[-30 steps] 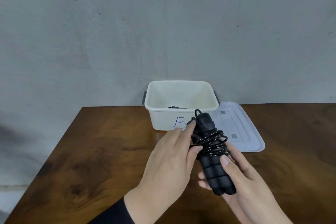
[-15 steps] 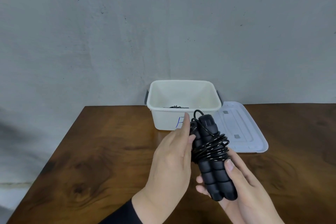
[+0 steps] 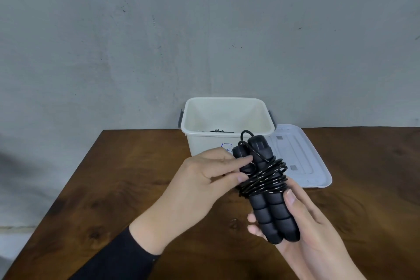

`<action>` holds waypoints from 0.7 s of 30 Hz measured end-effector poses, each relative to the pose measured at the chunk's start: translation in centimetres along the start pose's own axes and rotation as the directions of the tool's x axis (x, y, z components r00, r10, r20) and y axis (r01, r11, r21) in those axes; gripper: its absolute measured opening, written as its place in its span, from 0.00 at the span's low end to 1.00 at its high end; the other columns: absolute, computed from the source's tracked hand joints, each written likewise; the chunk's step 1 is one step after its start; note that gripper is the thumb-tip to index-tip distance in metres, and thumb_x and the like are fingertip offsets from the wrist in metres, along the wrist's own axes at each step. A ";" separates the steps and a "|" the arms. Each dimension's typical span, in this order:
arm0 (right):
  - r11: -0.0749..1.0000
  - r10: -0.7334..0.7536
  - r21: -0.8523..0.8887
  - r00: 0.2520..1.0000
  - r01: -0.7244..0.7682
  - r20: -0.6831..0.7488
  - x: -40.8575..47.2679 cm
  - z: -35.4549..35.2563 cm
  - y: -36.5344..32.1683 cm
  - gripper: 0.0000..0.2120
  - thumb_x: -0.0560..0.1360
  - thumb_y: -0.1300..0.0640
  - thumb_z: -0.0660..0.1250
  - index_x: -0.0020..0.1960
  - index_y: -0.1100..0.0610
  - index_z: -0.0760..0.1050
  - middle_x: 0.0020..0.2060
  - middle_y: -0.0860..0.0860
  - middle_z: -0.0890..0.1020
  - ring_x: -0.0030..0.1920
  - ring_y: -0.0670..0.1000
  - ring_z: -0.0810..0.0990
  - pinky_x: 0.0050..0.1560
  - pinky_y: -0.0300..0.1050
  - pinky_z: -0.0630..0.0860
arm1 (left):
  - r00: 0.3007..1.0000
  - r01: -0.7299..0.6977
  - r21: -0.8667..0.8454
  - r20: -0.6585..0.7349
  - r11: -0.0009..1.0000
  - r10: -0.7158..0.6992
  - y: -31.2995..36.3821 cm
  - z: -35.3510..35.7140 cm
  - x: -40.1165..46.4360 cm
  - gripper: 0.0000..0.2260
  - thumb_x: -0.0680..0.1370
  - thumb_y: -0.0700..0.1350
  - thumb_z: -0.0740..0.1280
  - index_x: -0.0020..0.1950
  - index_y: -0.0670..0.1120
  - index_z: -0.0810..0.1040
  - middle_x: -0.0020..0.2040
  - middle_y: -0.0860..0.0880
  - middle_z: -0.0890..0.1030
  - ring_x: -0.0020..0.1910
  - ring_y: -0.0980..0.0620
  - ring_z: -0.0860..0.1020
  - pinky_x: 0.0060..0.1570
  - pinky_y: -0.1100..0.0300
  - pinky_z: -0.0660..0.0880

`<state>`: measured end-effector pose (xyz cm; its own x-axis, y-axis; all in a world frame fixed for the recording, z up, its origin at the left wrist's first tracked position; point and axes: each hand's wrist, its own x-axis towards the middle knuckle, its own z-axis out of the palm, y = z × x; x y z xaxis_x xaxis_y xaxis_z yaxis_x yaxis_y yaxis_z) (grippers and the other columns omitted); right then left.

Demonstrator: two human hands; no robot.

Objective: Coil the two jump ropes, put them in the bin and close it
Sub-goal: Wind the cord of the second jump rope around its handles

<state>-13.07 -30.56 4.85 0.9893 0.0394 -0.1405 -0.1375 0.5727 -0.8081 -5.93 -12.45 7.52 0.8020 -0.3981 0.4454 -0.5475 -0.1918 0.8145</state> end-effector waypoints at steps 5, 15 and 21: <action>1.000 0.014 -0.012 1.000 -0.014 -0.006 0.1 0.2 -0.2 0.45 0.47 0.44 0.87 0.61 0.53 0.81 0.49 0.68 0.84 0.36 0.66 0.83 0.36 0.57 0.82 | 0.958 -0.270 0.255 0.163 0.928 0.234 -0.2 -1.1 0.5 0.15 0.79 0.38 0.67 0.66 0.44 0.78 0.44 0.46 0.80 0.43 0.52 0.78 0.47 0.67 0.75; 0.992 0.094 -0.088 0.995 -0.091 0.030 -0.5 0.2 -1.1 0.43 0.49 0.44 0.86 0.62 0.55 0.81 0.49 0.70 0.83 0.32 0.65 0.81 0.31 0.52 0.80 | 0.954 -0.253 0.180 0.213 0.951 0.213 -0.3 -1.0 -0.2 0.17 0.80 0.36 0.63 0.69 0.43 0.75 0.47 0.47 0.80 0.46 0.53 0.77 0.51 0.68 0.73; 0.981 0.099 -0.172 0.995 -0.091 0.035 -0.6 0.2 -1.5 0.39 0.54 0.40 0.83 0.62 0.54 0.82 0.47 0.69 0.83 0.34 0.63 0.80 0.30 0.50 0.79 | 0.967 -0.210 0.192 0.185 0.959 0.175 -0.3 -0.1 -0.7 0.17 0.81 0.37 0.62 0.71 0.44 0.74 0.47 0.48 0.79 0.47 0.54 0.75 0.51 0.67 0.72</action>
<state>-13.42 -31.30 6.30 0.9720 0.1241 -0.1997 -0.2337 0.4176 -0.8781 -6.32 -12.05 6.99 0.6359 -0.5843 0.5043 -0.7391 -0.2728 0.6159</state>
